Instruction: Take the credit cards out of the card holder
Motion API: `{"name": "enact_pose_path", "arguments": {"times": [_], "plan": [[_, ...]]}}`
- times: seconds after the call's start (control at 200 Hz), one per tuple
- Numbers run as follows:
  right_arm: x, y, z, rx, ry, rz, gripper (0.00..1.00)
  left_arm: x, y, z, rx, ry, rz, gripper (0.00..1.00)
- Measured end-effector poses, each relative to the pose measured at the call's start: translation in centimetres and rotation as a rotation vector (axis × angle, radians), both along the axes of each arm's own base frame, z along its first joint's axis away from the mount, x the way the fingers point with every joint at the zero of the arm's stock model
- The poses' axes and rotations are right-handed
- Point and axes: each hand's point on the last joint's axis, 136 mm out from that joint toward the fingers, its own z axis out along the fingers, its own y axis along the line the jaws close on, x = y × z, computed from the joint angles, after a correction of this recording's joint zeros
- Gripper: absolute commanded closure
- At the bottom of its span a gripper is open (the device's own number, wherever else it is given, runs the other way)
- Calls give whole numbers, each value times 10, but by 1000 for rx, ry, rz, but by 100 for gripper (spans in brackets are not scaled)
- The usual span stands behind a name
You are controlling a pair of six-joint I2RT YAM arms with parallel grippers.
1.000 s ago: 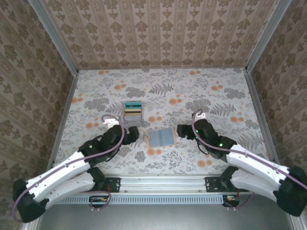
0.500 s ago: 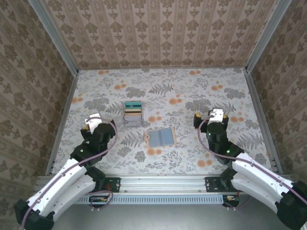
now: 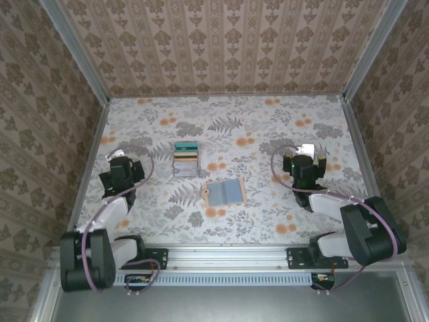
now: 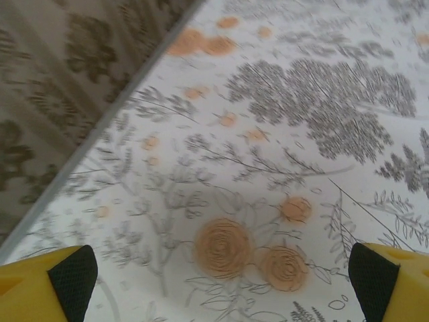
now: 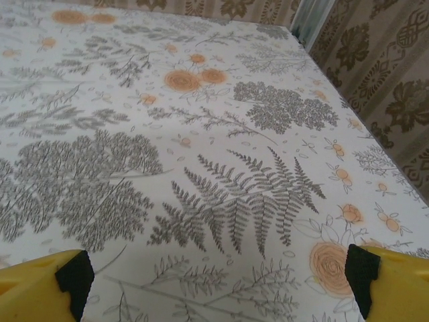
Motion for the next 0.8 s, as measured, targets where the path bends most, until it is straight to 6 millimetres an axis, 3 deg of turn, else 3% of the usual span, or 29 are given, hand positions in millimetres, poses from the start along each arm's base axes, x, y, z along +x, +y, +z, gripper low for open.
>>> {"name": "enact_pose_path", "arguments": {"times": [0.1,0.25,0.465,0.625,0.8], "plan": [[8,-12,6,43,-47,-1,0,13,-8,-9,-9,-19,-59,0],[22,-25,5,102,-105,12,0,36,-17,0,-13,-111,-127,0],[32,-8,-15,149,-87,124,0,58,-31,-3,-22,-183,-219,0],[33,-5,-15,155,-87,138,0,64,-45,-16,-7,-167,-273,0],[34,-5,-14,155,-89,138,0,67,-47,-9,15,-195,-277,0]]}}
